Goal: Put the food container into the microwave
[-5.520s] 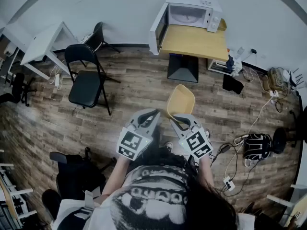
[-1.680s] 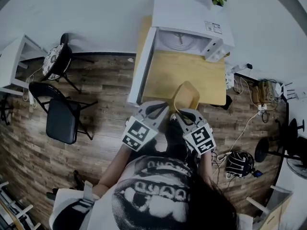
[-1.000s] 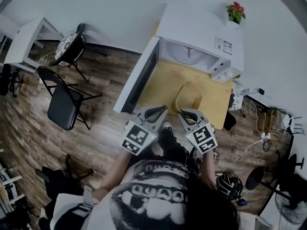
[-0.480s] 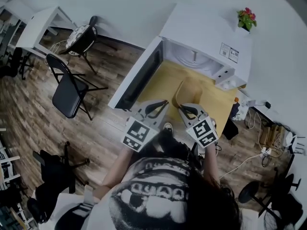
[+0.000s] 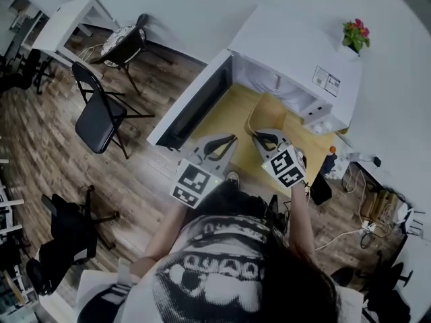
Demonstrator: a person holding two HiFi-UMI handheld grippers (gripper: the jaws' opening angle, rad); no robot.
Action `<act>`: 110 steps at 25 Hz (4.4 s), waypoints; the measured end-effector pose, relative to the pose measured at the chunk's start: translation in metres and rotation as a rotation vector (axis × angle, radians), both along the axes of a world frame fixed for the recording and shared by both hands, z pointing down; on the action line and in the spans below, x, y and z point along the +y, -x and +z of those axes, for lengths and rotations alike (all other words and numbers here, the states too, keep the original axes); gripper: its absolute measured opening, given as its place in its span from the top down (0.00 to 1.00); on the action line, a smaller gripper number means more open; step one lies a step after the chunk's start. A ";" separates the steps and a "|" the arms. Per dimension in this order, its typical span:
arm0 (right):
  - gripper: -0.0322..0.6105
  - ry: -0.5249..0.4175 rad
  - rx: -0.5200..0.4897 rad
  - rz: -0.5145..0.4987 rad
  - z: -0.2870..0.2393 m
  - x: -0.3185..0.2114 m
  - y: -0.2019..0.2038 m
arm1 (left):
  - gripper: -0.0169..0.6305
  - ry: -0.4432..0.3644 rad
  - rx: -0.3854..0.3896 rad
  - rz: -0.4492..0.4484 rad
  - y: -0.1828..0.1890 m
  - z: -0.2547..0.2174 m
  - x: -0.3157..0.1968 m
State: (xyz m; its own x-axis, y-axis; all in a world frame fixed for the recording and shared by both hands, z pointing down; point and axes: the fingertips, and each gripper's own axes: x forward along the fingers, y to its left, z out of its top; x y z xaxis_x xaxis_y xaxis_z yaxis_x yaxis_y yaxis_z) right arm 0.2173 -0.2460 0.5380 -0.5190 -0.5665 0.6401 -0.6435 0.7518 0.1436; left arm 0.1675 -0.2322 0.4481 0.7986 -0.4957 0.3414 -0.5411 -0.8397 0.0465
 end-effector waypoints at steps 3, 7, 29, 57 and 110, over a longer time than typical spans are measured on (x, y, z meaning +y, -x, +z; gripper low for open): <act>0.91 -0.010 0.043 -0.040 0.002 -0.014 -0.004 | 0.96 -0.006 -0.001 -0.020 0.000 0.000 -0.004; 0.91 -0.021 0.082 -0.080 0.008 -0.032 -0.008 | 0.96 -0.013 0.000 -0.050 0.003 -0.001 -0.010; 0.91 -0.073 0.378 -0.129 0.068 -0.123 -0.056 | 0.96 0.008 -0.020 -0.135 0.027 0.007 -0.022; 0.75 -0.131 0.145 0.063 0.046 -0.117 -0.046 | 0.96 0.053 -0.047 -0.115 0.014 0.024 -0.009; 0.89 -0.133 -0.316 -0.045 -0.067 0.242 0.167 | 0.96 -0.017 0.015 -0.222 0.156 0.004 0.223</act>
